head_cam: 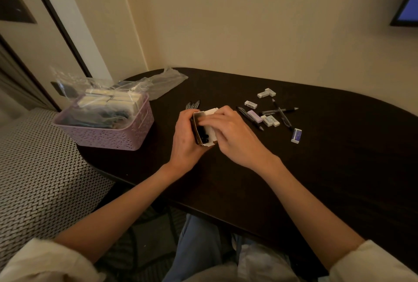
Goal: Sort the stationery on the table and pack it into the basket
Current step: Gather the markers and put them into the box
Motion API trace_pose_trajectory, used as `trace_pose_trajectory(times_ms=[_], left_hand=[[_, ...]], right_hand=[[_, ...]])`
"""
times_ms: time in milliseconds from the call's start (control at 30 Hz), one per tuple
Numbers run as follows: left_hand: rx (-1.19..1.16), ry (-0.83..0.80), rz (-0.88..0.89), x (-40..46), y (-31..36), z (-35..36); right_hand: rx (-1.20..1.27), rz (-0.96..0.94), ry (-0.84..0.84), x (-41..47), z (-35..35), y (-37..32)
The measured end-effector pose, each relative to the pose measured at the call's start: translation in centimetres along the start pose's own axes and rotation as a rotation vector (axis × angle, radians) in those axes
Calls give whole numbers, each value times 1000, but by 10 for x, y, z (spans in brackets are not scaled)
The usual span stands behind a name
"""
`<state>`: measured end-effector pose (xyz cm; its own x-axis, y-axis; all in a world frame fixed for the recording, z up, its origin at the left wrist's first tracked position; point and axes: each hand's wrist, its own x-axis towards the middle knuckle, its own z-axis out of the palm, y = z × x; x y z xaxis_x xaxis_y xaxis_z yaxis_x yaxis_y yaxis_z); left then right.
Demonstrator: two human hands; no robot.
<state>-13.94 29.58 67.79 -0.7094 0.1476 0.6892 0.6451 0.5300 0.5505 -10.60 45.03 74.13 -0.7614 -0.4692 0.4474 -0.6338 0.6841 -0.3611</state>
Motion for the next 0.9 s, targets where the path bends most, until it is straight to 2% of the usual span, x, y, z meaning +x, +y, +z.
trace_pose_trajectory(times_ms=[133,233,300,433,600,700,900], left_hand=[[-17,43,-5,1,-2,-8],[30,83,-36,0,-8,-19],[59,122,-75,1,-14,-28],[101,175,-139,-4,-28,-47],[115,206,-163,-11,-39,-62],[96,210,-181,-12,-47,-67],[90,209,-198,-7,-50,-70]], right_hand=[[121,-7,325,-1,3,4],[98,54,441,1,6,8],[90,166,394,6,11,12],[29,370,117,31,27,29],[12,404,-124,71,52,45],[-4,434,-165,99,73,50],[192,777,-155,148,122,78]])
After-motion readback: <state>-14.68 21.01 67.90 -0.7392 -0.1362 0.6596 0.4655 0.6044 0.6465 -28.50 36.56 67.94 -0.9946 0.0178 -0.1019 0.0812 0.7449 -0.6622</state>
